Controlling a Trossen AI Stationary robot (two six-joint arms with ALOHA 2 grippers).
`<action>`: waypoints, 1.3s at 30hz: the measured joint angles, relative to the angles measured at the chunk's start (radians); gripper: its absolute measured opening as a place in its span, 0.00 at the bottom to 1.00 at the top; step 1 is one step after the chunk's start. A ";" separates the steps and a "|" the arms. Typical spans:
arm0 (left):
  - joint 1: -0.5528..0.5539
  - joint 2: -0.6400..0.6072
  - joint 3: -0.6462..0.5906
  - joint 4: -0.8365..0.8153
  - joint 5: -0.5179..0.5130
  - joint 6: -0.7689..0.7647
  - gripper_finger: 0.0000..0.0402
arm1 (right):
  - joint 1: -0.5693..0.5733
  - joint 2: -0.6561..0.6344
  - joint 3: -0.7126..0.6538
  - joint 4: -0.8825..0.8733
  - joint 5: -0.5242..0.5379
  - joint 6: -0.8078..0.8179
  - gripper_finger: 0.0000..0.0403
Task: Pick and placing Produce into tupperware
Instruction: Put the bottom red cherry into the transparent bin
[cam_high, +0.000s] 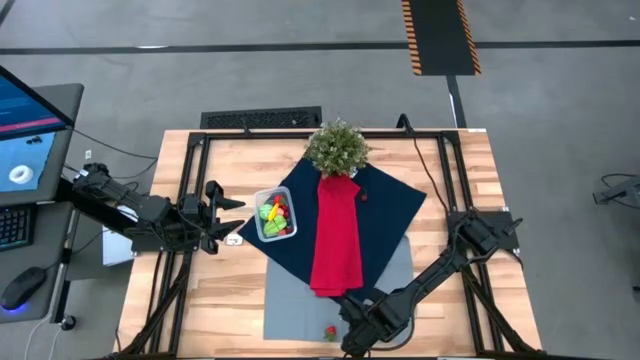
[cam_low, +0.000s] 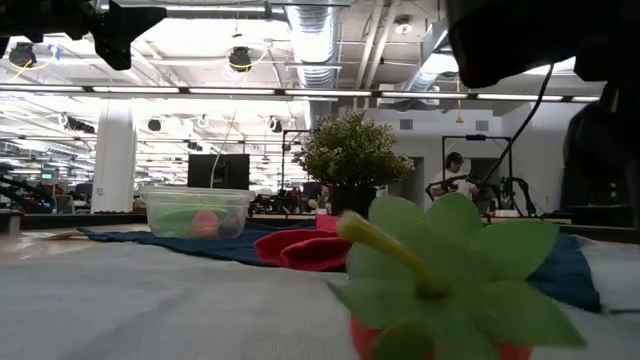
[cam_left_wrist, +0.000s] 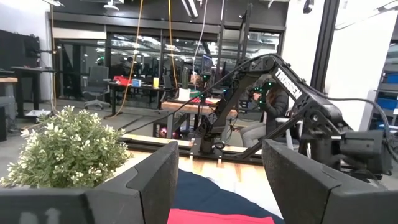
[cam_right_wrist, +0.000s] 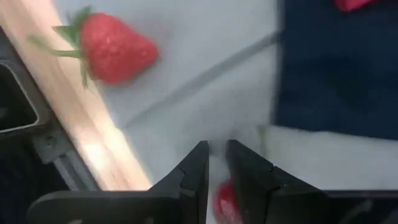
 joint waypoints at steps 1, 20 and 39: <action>0.000 0.000 0.000 0.000 0.000 0.000 0.55 | -0.004 0.009 0.001 0.019 -0.014 -0.003 0.22; 0.000 0.002 0.000 0.000 0.000 -0.002 0.55 | -0.015 -0.008 0.008 -0.014 -0.037 -0.056 0.07; 0.000 0.003 0.000 0.000 0.000 -0.005 0.55 | -0.039 -0.004 0.053 -0.106 -0.056 -0.109 0.04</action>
